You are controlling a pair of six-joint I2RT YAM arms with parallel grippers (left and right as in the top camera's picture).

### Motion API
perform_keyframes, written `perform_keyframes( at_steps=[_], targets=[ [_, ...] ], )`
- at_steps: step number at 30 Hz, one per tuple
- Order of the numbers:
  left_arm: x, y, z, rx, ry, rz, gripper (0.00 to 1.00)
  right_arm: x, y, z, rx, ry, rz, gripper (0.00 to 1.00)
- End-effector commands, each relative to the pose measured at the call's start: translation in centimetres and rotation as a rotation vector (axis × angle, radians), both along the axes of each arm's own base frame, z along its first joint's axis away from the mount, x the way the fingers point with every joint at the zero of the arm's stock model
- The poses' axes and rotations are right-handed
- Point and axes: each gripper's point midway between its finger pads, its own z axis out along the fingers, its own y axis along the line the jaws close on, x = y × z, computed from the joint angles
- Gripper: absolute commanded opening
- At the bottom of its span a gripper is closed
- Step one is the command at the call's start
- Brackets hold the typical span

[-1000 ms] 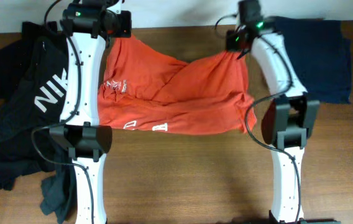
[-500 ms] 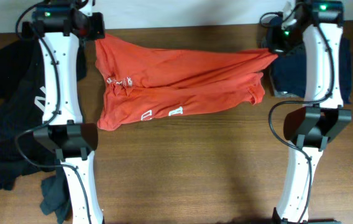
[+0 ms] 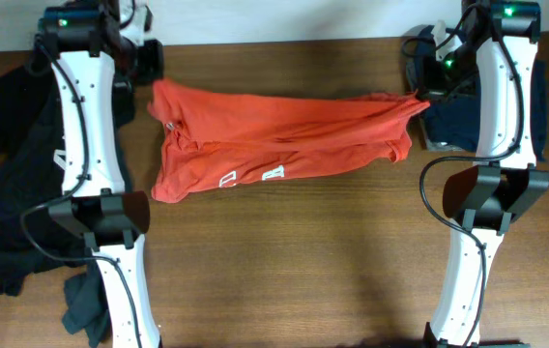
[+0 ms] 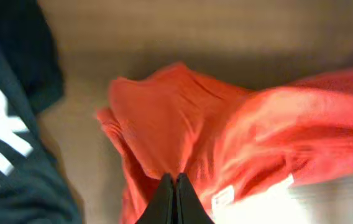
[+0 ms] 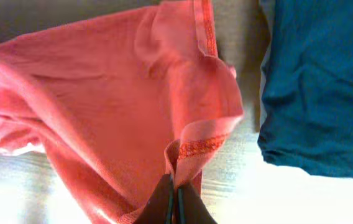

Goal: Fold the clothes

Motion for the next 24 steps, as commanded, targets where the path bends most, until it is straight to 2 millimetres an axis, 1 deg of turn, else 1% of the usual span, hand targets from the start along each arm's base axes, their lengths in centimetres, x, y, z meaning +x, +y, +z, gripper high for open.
perform_keyframes(
  at_steps=[1,3,5,8,10,12,14,17,20,21,22,23,24],
  targets=[
    [-1.8,-1.9,1.0,0.0,0.023,-0.053,0.01,-0.2,0.2,1.9,0.007,-0.039,-0.006,0.04],
    [-1.9,-2.5,0.7,-0.001,0.035,-0.065,0.01,-0.2,0.2,1.9,0.006,-0.037,-0.009,0.04],
    [-2.1,-3.1,-0.3,0.0,0.066,-0.079,0.01,-0.2,-0.3,1.7,-0.009,-0.033,-0.016,0.04],
    [-3.1,-4.1,-3.0,0.004,0.165,-0.1,0.01,-0.5,-0.9,1.1,-0.019,-0.01,-0.027,0.04],
    [-4.2,-4.4,-5.4,0.015,0.26,-0.108,0.01,-0.9,-1.1,0.1,-0.014,0.028,-0.033,0.04],
    [-5.6,-4.0,-7.9,0.039,0.359,-0.105,0.01,-1.6,-1.0,-1.2,-0.007,0.078,-0.028,0.04],
    [-6.9,-3.6,-9.9,0.059,0.442,-0.103,0.01,-2.3,-0.9,-2.4,-0.002,0.126,-0.015,0.04],
    [-8.6,-2.6,-12.1,0.086,0.538,-0.092,0.01,-3.4,-1.0,-4.7,-0.003,0.2,-0.001,0.04],
    [-9.2,-1.9,-13.4,0.113,0.572,-0.087,0.01,-3.7,-1.5,-6.4,0.004,0.227,-0.012,0.05],
    [-9.2,-1.8,-13.8,0.116,0.575,-0.086,0.01,-3.6,-1.6,-7.0,0.005,0.231,-0.015,0.09],
    [-9.1,-1.8,-14.1,0.118,0.574,-0.085,0.01,-3.6,-1.7,-7.3,0.005,0.232,-0.017,0.16],
    [-8.9,-1.8,-14.3,0.118,0.565,-0.085,0.11,-3.5,-1.8,-7.8,0.005,0.23,-0.018,0.33],
    [-8.7,-1.8,-14.3,0.118,0.557,-0.085,0.25,-3.4,-1.9,-7.9,0.004,0.225,-0.018,0.41]
  ],
)
